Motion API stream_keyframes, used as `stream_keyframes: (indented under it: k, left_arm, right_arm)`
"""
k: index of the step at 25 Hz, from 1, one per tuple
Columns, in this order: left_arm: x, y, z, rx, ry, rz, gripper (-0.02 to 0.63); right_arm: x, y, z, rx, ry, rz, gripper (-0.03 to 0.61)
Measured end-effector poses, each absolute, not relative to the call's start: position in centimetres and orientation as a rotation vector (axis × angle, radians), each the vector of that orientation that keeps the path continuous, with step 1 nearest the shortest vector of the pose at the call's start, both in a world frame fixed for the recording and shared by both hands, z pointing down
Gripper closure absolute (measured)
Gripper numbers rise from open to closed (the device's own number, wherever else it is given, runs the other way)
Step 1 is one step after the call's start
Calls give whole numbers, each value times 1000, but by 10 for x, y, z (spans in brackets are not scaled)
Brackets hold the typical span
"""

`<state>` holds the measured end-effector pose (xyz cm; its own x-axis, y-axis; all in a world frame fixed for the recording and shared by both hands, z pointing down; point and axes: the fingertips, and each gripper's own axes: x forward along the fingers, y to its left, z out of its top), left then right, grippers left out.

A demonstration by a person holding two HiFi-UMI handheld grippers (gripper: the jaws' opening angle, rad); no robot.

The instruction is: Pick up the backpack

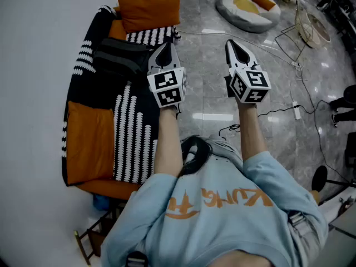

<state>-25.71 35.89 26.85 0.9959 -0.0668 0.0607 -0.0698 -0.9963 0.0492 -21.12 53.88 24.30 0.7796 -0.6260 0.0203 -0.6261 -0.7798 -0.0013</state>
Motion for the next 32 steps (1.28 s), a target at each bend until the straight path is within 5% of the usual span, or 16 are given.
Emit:
stream_keyframes:
  k: [32]
  left_arm:
    - [-233,342,316,3046,-41,193,594]
  right_arm:
    - [-168,531,289,3047,-1092,179,581]
